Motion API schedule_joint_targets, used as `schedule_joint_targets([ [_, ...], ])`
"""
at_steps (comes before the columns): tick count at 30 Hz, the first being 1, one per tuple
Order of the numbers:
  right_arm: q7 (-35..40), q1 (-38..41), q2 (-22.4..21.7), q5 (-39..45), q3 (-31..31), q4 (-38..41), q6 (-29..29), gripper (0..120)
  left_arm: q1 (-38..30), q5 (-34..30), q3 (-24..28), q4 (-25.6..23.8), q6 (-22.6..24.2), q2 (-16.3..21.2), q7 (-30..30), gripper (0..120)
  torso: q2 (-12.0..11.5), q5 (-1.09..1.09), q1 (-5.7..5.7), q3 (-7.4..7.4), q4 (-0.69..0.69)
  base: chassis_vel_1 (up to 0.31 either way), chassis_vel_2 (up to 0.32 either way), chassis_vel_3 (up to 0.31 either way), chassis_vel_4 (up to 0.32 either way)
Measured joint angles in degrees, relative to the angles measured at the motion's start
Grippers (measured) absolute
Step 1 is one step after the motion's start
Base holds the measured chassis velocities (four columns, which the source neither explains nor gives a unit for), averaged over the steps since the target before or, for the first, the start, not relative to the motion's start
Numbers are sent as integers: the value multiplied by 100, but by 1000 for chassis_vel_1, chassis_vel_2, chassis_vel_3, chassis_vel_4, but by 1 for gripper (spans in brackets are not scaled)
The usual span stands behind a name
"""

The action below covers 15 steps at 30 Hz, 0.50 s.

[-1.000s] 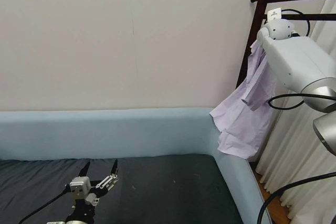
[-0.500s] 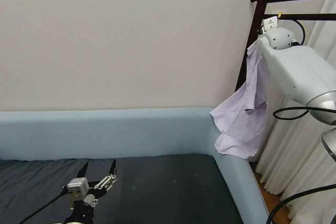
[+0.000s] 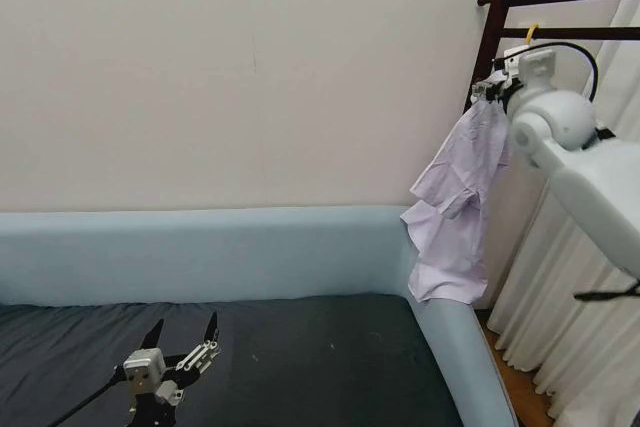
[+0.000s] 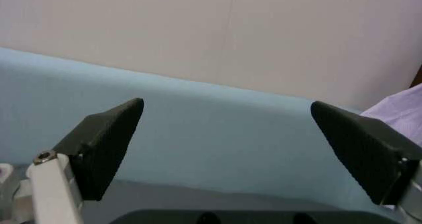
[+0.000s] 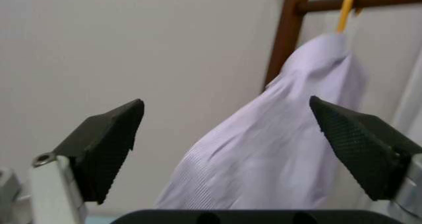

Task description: Pick up the clothes from the sofa and hang them on the clothes hanger.

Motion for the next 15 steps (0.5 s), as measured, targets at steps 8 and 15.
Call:
schedule_joint_targets([
  [8,-90,-3583,75,-196,1695,1559,1105,100,62,184,160,168,-459,-376,220,100,0,-2,0,0,0,0,0,0,0],
  [15,-1101,-7198,1412,-2719,3461,2262,2299,100,326,779,248,340,-803,-542,298,100,0,0,1,0,-4,0,0,0,0],
])
